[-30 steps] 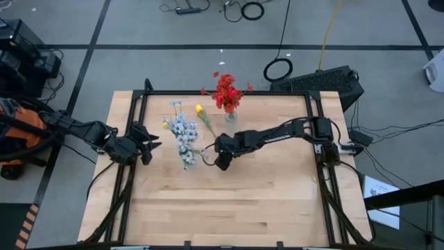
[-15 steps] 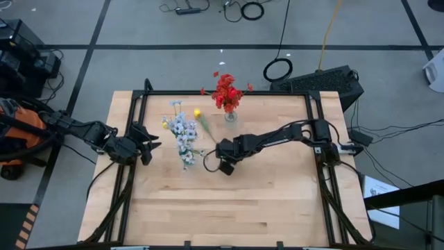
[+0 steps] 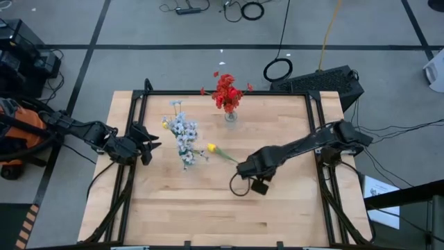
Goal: Sort flowers into vase by color
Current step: Put the yellow flower into the blue vase
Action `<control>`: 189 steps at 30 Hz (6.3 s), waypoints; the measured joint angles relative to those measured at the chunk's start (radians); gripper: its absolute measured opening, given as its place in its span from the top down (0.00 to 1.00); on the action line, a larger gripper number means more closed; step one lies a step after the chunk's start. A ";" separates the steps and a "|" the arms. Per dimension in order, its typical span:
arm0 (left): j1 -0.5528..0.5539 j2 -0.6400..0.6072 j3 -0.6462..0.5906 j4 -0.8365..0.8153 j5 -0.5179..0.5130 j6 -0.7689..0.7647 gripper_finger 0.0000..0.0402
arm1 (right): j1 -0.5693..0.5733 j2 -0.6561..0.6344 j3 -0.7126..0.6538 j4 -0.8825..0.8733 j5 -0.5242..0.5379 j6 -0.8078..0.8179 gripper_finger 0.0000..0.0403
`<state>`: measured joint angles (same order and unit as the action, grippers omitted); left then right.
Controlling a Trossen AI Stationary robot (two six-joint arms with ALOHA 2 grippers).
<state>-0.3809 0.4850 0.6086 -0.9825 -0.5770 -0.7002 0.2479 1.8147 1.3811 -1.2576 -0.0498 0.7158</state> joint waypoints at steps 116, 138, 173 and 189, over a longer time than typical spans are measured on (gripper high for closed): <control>0.000 0.000 0.000 0.000 0.084 0.008 0.65 | 0.139 0.277 0.292 1.895 0.702 -0.869 1.00; 0.000 0.000 0.000 0.000 0.106 0.006 0.65 | 0.005 0.506 0.672 1.688 0.863 -1.069 1.00; 0.000 0.000 0.000 0.000 0.113 0.006 0.65 | -0.045 0.540 0.674 1.498 0.839 -0.829 1.00; 0.000 0.000 0.000 0.000 0.129 0.005 0.65 | -0.013 0.535 0.672 1.487 0.944 -0.924 1.00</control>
<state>-0.3809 0.4847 0.6083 -0.9825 -0.4484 -0.6952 0.2346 2.3499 2.0533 0.2289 0.8941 -0.2085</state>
